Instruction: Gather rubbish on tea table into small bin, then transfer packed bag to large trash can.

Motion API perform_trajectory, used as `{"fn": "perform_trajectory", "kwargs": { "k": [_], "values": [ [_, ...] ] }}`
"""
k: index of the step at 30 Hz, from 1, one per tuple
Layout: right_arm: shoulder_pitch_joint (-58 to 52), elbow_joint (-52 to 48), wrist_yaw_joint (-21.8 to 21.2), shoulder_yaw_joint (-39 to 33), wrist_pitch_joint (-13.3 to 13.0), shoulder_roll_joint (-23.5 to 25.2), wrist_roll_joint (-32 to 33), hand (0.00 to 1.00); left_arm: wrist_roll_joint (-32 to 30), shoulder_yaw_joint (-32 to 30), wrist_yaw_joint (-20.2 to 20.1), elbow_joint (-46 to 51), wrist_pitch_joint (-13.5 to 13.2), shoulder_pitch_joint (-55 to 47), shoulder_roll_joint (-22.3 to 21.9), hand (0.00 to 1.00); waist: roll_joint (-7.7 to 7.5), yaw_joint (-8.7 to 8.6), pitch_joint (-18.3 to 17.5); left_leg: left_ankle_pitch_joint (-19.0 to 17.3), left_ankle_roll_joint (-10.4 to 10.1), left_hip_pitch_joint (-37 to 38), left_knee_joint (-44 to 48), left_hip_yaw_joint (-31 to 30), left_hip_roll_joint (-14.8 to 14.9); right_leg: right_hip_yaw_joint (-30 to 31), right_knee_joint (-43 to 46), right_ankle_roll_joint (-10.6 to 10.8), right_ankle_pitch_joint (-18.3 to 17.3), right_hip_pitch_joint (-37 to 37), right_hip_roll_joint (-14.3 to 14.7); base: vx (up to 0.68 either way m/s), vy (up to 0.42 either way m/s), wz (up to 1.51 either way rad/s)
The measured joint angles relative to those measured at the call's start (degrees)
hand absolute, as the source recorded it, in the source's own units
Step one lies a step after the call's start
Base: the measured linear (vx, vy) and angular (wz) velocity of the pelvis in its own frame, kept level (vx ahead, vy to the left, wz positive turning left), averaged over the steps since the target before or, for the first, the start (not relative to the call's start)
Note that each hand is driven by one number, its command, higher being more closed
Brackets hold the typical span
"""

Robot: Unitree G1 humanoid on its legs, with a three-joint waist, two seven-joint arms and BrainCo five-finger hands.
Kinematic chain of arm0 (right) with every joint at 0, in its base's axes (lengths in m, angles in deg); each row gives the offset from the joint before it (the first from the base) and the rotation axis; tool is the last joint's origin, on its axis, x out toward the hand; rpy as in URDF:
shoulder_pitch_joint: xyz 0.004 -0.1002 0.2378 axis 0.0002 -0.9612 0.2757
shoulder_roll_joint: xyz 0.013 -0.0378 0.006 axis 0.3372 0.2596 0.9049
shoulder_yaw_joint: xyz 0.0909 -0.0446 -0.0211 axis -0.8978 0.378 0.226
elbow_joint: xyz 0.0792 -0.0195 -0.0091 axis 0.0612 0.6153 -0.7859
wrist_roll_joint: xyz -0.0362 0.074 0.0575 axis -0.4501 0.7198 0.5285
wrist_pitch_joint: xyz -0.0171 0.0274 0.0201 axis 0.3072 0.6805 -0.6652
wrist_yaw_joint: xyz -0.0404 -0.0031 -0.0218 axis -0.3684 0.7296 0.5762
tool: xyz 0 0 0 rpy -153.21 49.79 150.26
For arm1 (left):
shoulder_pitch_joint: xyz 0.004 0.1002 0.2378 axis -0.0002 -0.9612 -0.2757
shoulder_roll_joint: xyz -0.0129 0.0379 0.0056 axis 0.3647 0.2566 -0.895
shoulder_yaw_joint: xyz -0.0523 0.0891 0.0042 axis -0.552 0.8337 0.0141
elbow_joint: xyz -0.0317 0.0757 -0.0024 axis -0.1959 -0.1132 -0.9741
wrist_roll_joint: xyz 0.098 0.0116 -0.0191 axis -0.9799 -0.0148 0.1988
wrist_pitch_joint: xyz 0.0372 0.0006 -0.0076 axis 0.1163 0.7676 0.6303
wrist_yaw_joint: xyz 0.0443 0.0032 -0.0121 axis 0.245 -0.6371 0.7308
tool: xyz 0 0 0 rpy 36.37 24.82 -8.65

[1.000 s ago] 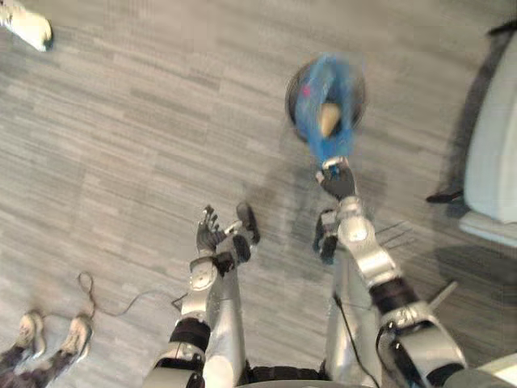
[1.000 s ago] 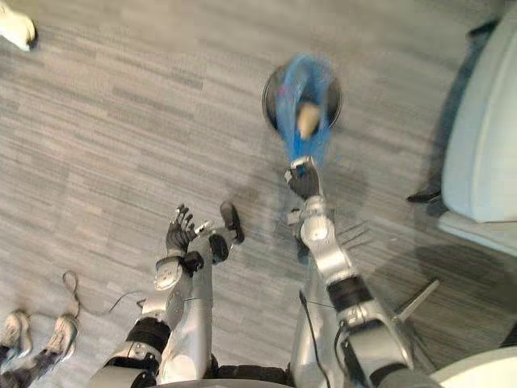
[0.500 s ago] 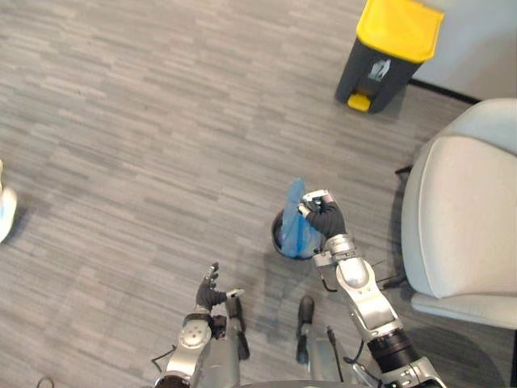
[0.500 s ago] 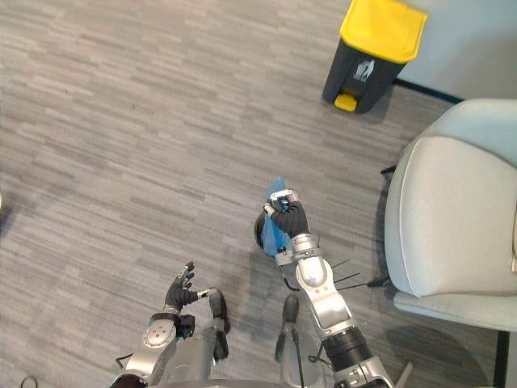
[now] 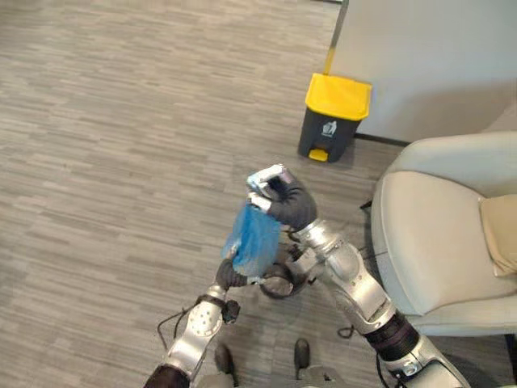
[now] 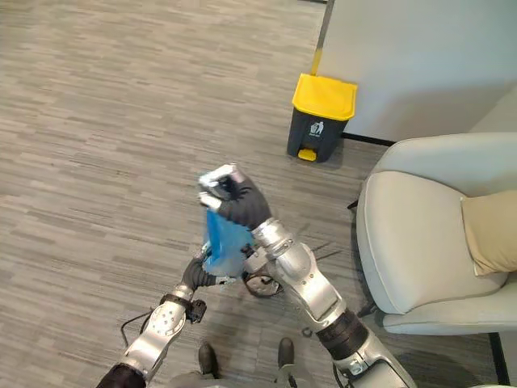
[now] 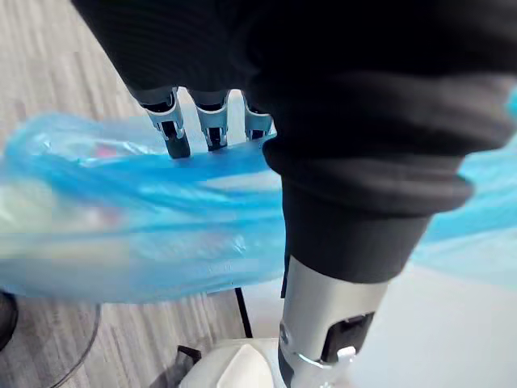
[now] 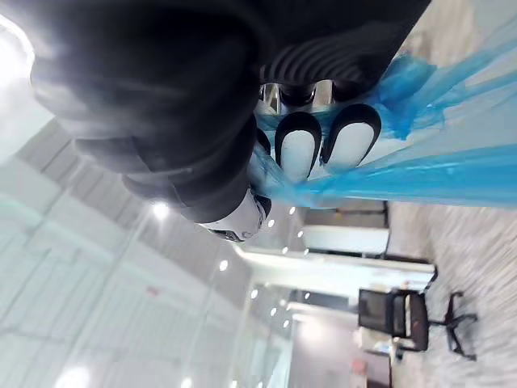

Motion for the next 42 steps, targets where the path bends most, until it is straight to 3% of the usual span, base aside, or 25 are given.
{"fn": "perform_trajectory", "kwargs": {
  "k": [6, 7, 12, 21, 22, 29, 33, 39, 42],
  "values": [
    [5.6, 0.1, -1.5, 5.6, 0.0, 0.4, 3.5, 1.00, -3.3, -0.2, 3.7, -1.0, 0.2, 2.9, 0.1, 0.00, -1.10, 0.13, -1.2, 0.3, -0.3, 1.5, -1.2, 1.3, 0.0, 1.9, -0.9, -0.2, 1.2, 0.5, 0.3, -0.04, -0.003, -0.17],
    [5.9, 0.1, -1.8, 6.1, 0.1, 0.4, 3.8, 1.00, -3.7, -0.2, 4.0, -1.1, 0.4, 3.0, 0.0, 1.00, -1.11, 0.07, -1.2, 0.3, -0.3, 1.7, -1.2, 1.3, 0.0, 2.0, -0.9, -0.2, 1.2, 0.6, 0.3, -0.03, -0.009, -0.07],
    [8.2, 1.2, -2.2, 12.5, 0.6, 2.4, 6.0, 1.00, -4.9, 0.4, 6.6, -1.6, 1.5, 3.7, -2.1, 1.00, -1.23, 0.11, -1.3, 0.3, -0.4, 2.5, -1.2, 1.4, 0.1, 2.3, -0.9, -0.2, 1.2, 1.1, 0.5, -0.01, -0.005, -0.01],
    [8.2, 3.6, -2.2, 14.4, 0.7, 4.7, 6.6, 1.00, -2.4, 2.4, 8.0, -3.1, 1.5, 5.7, -4.1, 1.00, -1.73, 0.05, -2.9, 0.3, -0.4, 2.6, -1.2, 1.4, 0.0, 2.5, -0.9, -0.3, 1.3, 1.1, 0.5, 0.00, 0.000, 0.00],
    [8.2, 3.6, -2.2, 14.4, 0.7, 4.7, 6.6, 0.00, -1.8, 2.4, 8.1, -3.2, 1.5, 5.7, -4.1, 1.00, -1.74, 0.05, -2.9, 0.3, -0.4, 2.7, -1.2, 1.4, 0.0, 2.6, -0.9, -0.3, 1.3, 1.2, 0.5, 0.00, 0.000, 0.00],
    [3.1, 3.5, -2.0, 14.0, 0.4, 4.8, 4.9, 0.00, 1.2, 1.8, 8.8, -3.3, 1.6, 5.3, -4.2, 1.00, -1.74, 0.02, -2.9, 0.3, -0.4, 3.7, -1.2, 1.6, 0.0, 3.0, -0.9, -0.3, 1.3, 2.0, 0.5, 0.00, -0.010, -0.03],
    [-5.5, 3.5, -1.9, 10.2, 0.3, 3.4, -0.3, 0.00, 1.7, -2.8, 8.6, -3.3, 1.6, 1.2, -4.4, 1.00, -1.73, -0.18, -2.9, 0.2, -0.5, 4.5, -1.3, 2.0, 0.0, 3.6, -0.7, -0.2, 1.3, 2.2, 0.6, -0.02, -0.006, -0.06],
    [-20.9, 3.5, 0.2, -5.8, -0.9, -2.5, -14.1, 0.00, 3.6, -12.7, 7.6, -3.3, 1.5, -8.2, -3.2, 1.00, -1.67, -0.07, -2.9, 0.0, -0.9, 5.4, -1.3, 3.3, -0.1, 5.0, -0.2, -0.2, 1.3, 2.1, 0.6, -0.03, -0.006, -0.11],
    [-28.8, 5.1, 2.1, -13.8, -1.3, -3.3, -18.6, 0.00, 5.0, -17.0, 7.4, -3.3, 1.5, -11.6, -3.3, 1.00, -1.55, -0.04, -2.8, -0.3, -1.3, 5.5, -1.3, 4.6, -0.2, 6.5, 0.5, -0.2, 1.2, 0.9, 0.6, -0.04, -0.003, -0.21]
  ]
}}
